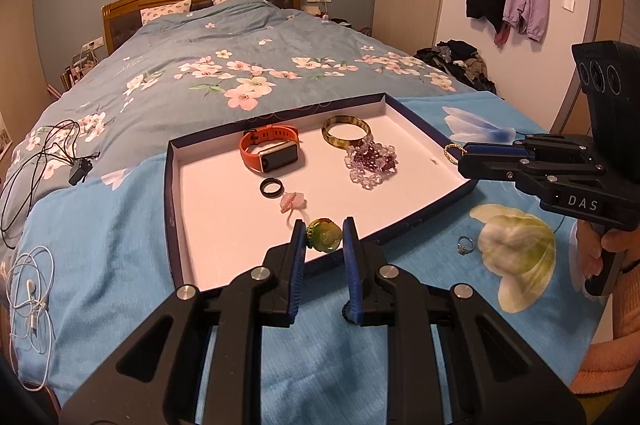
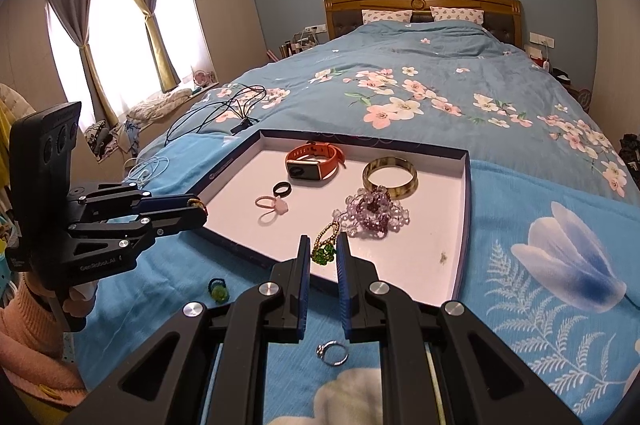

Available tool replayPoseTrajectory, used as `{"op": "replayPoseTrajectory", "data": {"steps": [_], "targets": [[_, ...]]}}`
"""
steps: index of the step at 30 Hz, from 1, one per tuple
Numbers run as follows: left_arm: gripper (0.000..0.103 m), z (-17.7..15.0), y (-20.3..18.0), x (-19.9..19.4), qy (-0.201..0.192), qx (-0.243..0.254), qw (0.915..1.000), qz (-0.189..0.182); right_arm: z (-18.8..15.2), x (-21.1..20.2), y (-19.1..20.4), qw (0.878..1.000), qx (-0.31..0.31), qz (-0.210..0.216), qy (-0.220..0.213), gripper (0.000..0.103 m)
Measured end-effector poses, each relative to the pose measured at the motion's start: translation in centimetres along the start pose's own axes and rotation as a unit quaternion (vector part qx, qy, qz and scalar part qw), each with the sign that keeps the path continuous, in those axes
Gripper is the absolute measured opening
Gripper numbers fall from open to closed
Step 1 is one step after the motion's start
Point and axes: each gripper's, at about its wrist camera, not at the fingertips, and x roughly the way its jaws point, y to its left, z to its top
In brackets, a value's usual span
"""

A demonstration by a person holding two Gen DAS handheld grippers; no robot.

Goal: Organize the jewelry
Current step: 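Carry both green rings into the box and open both tools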

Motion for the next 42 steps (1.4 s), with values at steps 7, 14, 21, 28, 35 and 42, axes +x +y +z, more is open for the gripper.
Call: {"op": "replayPoseTrajectory", "data": {"steps": [7,14,21,28,35,42], "targets": [[0.019,0.5,0.4,0.9,0.005,0.001,1.0,0.005,0.7,1.3,-0.5,1.0,-0.002,-0.002,0.008,0.011],[0.019,0.9,0.8,2.3,0.015,-0.001,0.9999,0.004,0.9,2.6,-1.0,1.0,-0.001,-0.006,0.02,0.011],[0.019,1.1,1.0,4.0,0.03,-0.001,0.9995,0.014,0.9,4.2,-1.5,0.999,0.0,-0.008,0.037,0.011],[0.019,1.3,1.4,5.4,0.042,0.0,0.999,0.018,1.1,6.1,-1.8,0.998,0.0,-0.01,0.056,0.011],[0.019,1.3,1.7,6.6,0.056,-0.004,0.9983,0.017,1.0,7.3,-2.2,0.997,0.0,-0.014,0.072,0.011],[0.019,1.3,1.9,7.7,0.067,-0.009,0.9976,0.016,0.9,8.4,-2.6,0.996,0.001,-0.015,0.087,0.011]]}}
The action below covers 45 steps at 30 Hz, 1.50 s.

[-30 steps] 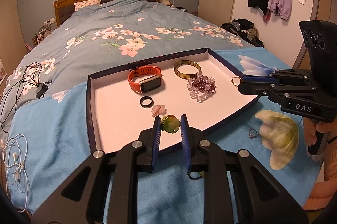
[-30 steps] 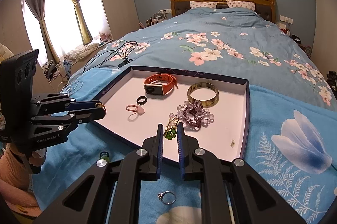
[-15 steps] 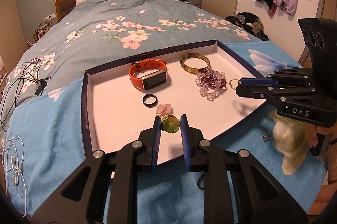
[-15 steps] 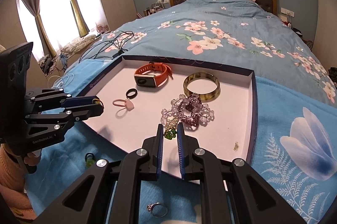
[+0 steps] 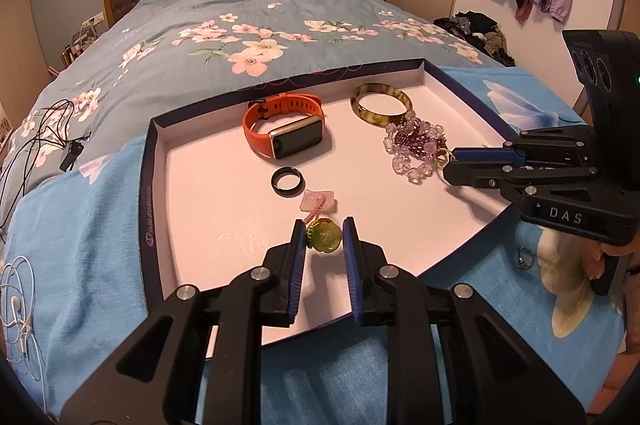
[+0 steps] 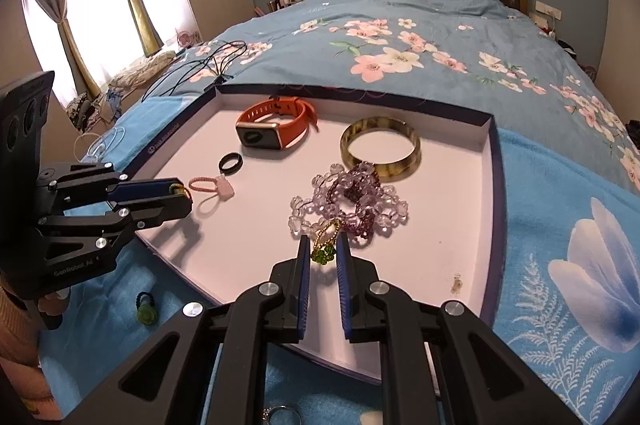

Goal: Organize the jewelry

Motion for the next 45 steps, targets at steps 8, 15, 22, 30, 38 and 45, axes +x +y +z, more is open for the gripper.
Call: {"op": "replayPoseTrajectory", "data": {"steps": [8,15,22,30,38,45], "targets": [[0.02,0.1,0.1,0.7,0.007,-0.005,1.0,-0.001,0.0,0.0,-0.5,1.0,0.011,-0.014,-0.003,0.013],[0.034,0.0,0.6,-0.3,-0.011,-0.015,0.9998,0.004,-0.1,-1.1,-1.0,0.999,0.025,-0.017,-0.019,0.014],[0.046,-0.6,0.9,-3.7,-0.053,-0.014,0.9985,0.003,-0.6,-4.3,-1.1,0.998,0.034,-0.008,-0.05,0.037],[0.05,-3.7,0.2,-7.8,-0.082,0.008,0.9962,-0.029,-3.0,-7.2,-0.3,0.998,0.025,0.009,-0.059,0.039],[0.052,-6.5,-2.1,-8.3,-0.063,0.039,0.9966,-0.037,-6.2,-7.3,1.0,1.0,0.006,-0.008,-0.029,0.042],[0.053,-7.4,-2.8,-6.8,-0.031,0.036,0.998,-0.041,-7.6,-6.4,1.9,1.0,-0.001,-0.008,-0.004,0.043]]}}
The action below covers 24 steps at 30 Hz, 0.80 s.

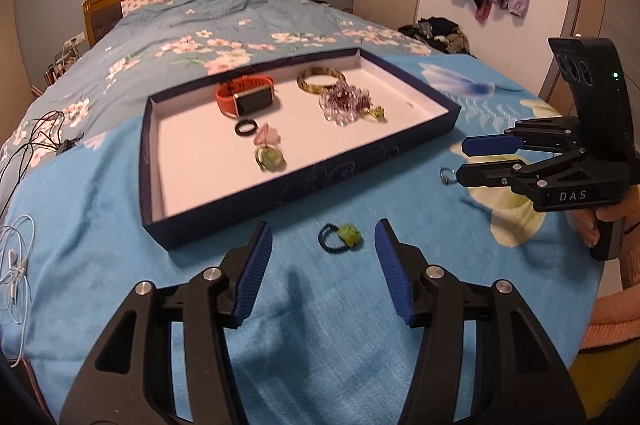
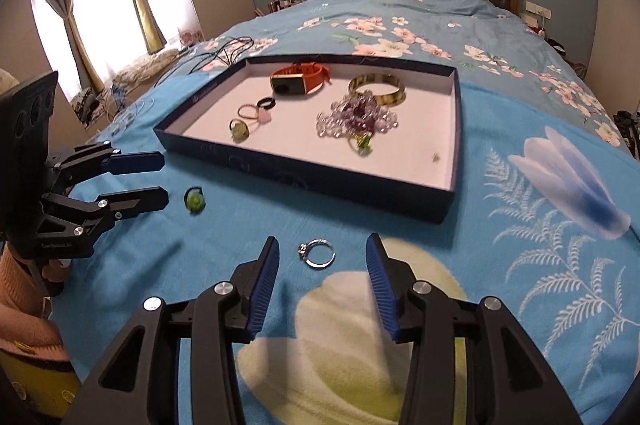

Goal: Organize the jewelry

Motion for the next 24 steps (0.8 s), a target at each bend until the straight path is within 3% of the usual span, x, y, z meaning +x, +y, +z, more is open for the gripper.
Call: {"op": "replayPoseTrajectory", "data": {"steps": [12,16,20,24], "targets": [[0.047,0.4,-0.7,2.6,0.045,-0.004,0.999,-0.007,-0.3,-0.1,0.8,1.0,0.006,0.004,-0.006,0.051],[0.042,0.6,-0.8,3.1,0.051,-0.004,0.9987,-0.007,-0.3,0.0,0.9,1.0,0.007,0.004,-0.006,0.053],[0.027,0.7,-1.1,3.4,0.053,-0.001,0.9985,-0.007,-0.3,0.1,1.0,1.0,0.006,0.006,-0.003,0.053],[0.026,0.8,-1.2,3.4,0.051,-0.004,0.9987,-0.008,-0.3,0.1,1.0,1.0,0.006,0.005,-0.001,0.053]]}}
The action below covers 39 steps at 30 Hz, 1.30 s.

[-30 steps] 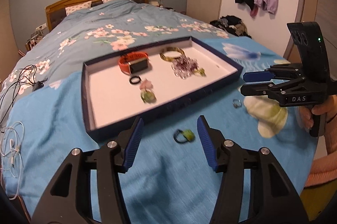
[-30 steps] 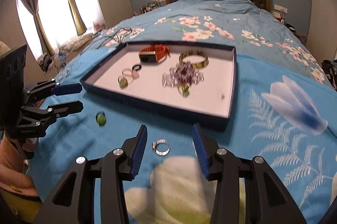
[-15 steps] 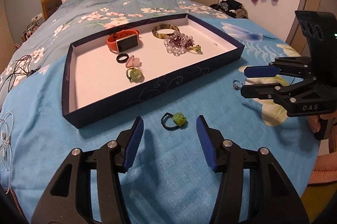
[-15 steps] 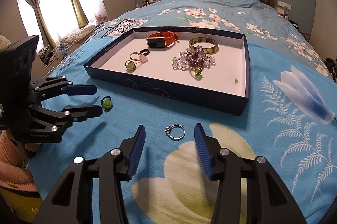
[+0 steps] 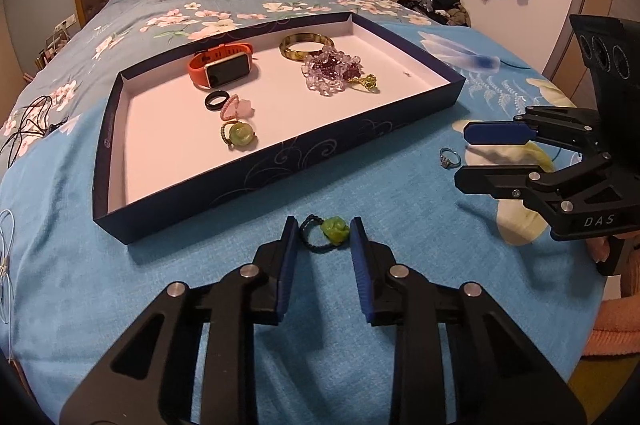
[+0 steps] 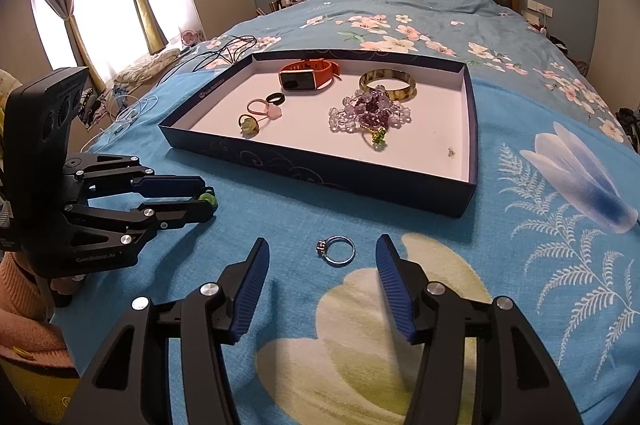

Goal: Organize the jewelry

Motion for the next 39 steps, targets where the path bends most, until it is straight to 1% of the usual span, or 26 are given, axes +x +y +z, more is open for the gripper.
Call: {"op": "replayPoseTrajectory", "data": {"steps": [4,6,8,10,15,19,24,26,32,39], "targets": [[0.026,0.0,-0.1,-0.1,-0.002,-0.001,1.0,0.006,0.0,0.1,0.0,1.0,-0.001,0.0,0.001,0.053],[0.026,-0.1,-0.3,-0.2,-0.004,0.002,0.9999,0.01,0.1,0.3,0.1,1.0,-0.003,-0.004,0.005,0.051],[0.026,-0.1,-0.3,-0.3,-0.005,0.003,0.9999,0.009,0.2,0.5,0.1,1.0,-0.003,-0.008,0.01,0.047],[0.026,-0.2,-0.1,-0.4,-0.007,-0.001,0.9999,0.008,0.2,0.9,0.1,1.0,-0.005,-0.011,0.017,0.034],[0.026,-0.5,0.4,-0.8,-0.01,-0.011,0.9999,0.006,0.3,1.3,0.7,0.999,-0.021,-0.029,0.024,0.029],[0.026,-0.5,0.5,-0.8,-0.011,-0.012,0.9998,0.005,0.3,1.4,0.7,0.999,-0.023,-0.037,0.025,0.019],[0.026,-0.5,0.5,-0.9,-0.012,-0.015,0.9998,0.004,0.3,1.3,0.7,0.999,-0.024,-0.04,0.024,0.017],[0.026,-0.5,0.5,-1.0,-0.014,-0.017,0.9998,0.003,0.3,1.1,0.7,0.999,-0.023,-0.035,0.02,0.004],[0.026,-0.5,0.4,-1.1,-0.016,-0.018,0.9997,0.001,0.2,1.0,0.5,0.999,-0.011,-0.026,0.018,0.001],[0.026,-0.5,0.5,-1.1,-0.016,-0.019,0.9997,0.001,0.1,0.7,1.0,0.999,-0.021,-0.026,0.011,0.001]]}}
